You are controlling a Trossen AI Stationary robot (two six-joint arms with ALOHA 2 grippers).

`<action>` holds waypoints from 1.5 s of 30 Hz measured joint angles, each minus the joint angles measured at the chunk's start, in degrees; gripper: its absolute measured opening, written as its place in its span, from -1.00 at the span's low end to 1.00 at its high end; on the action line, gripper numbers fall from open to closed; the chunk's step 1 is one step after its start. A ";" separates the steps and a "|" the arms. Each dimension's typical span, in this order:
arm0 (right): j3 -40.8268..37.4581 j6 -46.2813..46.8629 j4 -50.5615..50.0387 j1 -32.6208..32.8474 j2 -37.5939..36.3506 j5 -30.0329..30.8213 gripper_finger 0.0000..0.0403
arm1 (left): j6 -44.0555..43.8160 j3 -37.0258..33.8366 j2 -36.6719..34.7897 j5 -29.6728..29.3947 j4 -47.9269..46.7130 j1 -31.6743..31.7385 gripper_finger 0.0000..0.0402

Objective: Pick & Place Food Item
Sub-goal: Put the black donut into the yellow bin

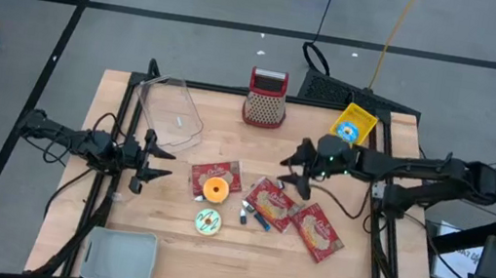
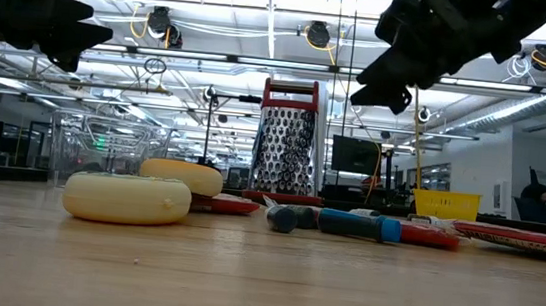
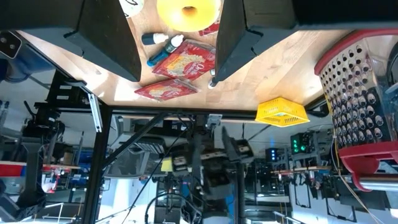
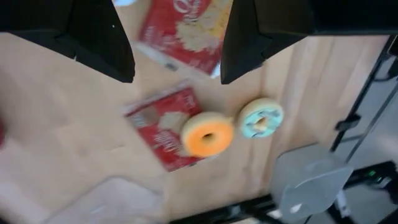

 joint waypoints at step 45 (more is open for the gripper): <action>-13.81 -1.92 -4.59 10.13 -31.30 4.92 0.13 | 0.00 0.00 -0.02 0.00 0.39 0.01 0.04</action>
